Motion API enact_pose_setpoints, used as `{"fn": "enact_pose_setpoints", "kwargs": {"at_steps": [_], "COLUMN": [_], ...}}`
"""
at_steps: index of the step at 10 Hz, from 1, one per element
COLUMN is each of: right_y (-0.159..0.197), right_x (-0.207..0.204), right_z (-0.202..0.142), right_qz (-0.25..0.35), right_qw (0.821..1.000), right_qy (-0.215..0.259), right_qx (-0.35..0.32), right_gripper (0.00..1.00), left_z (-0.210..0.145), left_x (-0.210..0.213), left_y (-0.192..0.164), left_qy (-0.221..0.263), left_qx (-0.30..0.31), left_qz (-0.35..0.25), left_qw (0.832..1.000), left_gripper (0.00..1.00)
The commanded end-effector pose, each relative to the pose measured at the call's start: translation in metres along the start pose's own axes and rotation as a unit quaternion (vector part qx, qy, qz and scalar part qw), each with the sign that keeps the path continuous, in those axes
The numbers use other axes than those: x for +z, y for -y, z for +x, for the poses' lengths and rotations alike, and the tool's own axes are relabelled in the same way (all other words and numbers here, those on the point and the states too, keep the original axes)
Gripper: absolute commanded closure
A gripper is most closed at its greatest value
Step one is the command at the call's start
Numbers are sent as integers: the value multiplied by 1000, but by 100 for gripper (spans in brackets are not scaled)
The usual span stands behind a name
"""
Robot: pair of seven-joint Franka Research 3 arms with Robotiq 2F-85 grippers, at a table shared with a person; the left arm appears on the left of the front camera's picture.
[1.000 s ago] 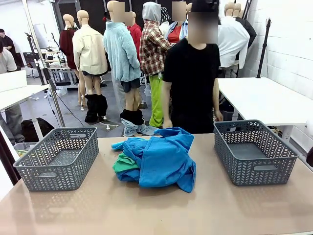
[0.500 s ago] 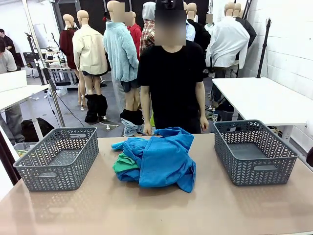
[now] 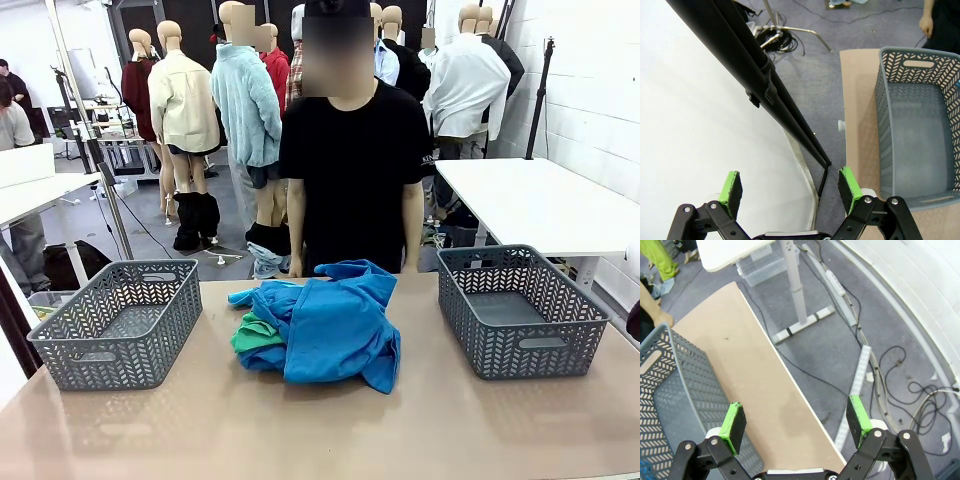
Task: Sort the tops and bottoms.
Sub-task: Lift clothes from the center of the table with your left hand.
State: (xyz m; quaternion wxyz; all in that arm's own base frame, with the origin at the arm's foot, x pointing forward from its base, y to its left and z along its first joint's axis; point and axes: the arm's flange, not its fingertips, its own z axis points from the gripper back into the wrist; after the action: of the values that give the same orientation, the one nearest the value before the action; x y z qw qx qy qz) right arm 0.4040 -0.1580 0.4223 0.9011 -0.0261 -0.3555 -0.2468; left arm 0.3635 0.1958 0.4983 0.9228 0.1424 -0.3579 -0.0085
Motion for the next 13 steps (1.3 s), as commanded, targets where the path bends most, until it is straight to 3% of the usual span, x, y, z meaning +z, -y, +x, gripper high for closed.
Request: {"fn": "enact_pose_setpoints", "kwargs": {"at_steps": [1, 4, 8, 10, 13], "right_y": [0, 0, 0, 0, 0], "right_x": [2, 2, 2, 2, 2], "right_z": [0, 0, 0, 0, 0], "right_qz": [-3, -3, -3, -3, -3], "right_qw": [1000, 1000, 1000, 1000, 1000], "right_qy": [0, 0, 0, 0, 0], "right_qx": [2, 2, 2, 2, 2], "right_gripper": [0, 0, 0, 0, 0], "left_z": [0, 0, 75, 103, 123], "left_x": [0, 0, 62, 102, 129], "left_y": [-1, 0, 67, 130, 251], "left_qy": [-1, 0, 140, 219, 263], "left_qx": [2, 0, -106, -209, -357], "left_qz": [3, 0, -2, -43, -131], "left_qw": [1000, 1000, 984, 952, 887], "left_gripper": [0, 0, 0, 0, 0]}}
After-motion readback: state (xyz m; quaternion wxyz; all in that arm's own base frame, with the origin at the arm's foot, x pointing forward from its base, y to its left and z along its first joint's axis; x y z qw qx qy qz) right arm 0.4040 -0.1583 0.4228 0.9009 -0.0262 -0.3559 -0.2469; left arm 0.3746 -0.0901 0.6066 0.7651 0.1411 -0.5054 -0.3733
